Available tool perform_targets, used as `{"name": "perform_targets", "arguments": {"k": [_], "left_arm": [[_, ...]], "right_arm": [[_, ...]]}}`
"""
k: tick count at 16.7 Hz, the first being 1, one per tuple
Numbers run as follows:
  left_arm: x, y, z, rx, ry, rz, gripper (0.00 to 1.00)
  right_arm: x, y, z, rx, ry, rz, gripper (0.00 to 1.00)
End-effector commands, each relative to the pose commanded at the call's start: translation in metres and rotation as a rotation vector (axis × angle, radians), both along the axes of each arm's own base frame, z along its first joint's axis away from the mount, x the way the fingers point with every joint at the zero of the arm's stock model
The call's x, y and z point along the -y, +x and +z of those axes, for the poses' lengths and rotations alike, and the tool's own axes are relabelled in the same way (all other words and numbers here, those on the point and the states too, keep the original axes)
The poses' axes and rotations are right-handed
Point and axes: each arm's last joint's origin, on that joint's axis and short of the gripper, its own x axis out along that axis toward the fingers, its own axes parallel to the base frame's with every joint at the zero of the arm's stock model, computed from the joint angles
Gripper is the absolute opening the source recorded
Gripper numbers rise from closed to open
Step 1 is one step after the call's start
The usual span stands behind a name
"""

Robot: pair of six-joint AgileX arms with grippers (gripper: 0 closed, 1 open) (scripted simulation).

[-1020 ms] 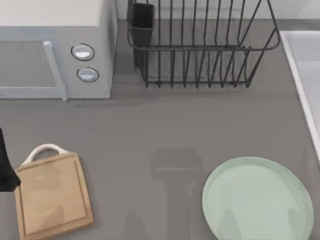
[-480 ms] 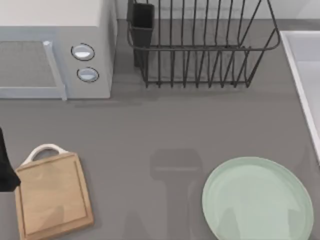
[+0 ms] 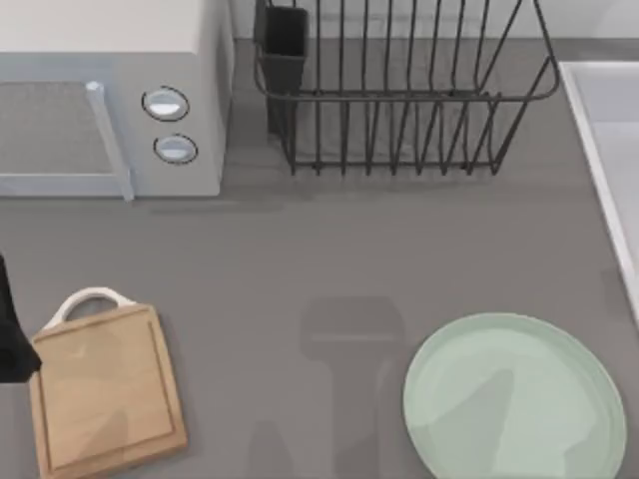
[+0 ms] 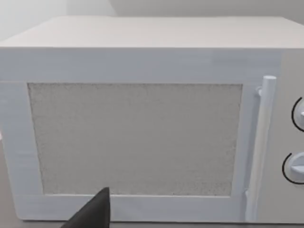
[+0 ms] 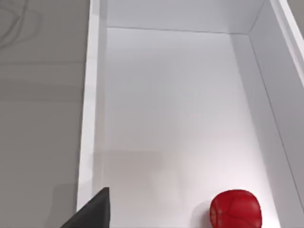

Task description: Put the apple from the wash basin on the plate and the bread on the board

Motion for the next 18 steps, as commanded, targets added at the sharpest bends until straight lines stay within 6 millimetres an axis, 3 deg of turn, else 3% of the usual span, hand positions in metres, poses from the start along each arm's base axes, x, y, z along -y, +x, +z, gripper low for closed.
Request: {"name": "perform_targets", "arguments": {"k": [3,5,10,14,18], "left_arm": [[0.0,0.0,0.0,0.0,0.0,0.0,1.0],[0.0,0.0,0.0,0.0,0.0,0.0,1.0],[0.0,0.0,0.0,0.0,0.0,0.0,1.0],[0.0,0.0,0.0,0.0,0.0,0.0,1.0],[0.0,0.0,0.0,0.0,0.0,0.0,1.0]], "right_arm": [[0.02,0.049,0.009,-0.252,0.001,-0.022,1.0],[0.037,0.085,0.004,-0.419,0.016,-0.029,1.0],[0.083,0.158,-0.04,-0.778,0.086,-0.023,1.0],[0.109,0.187,-0.077,-0.947,0.139,-0.01,1.0],[0.116,0.193,-0.087,-0.991,0.155,-0.005,1.0]]}}
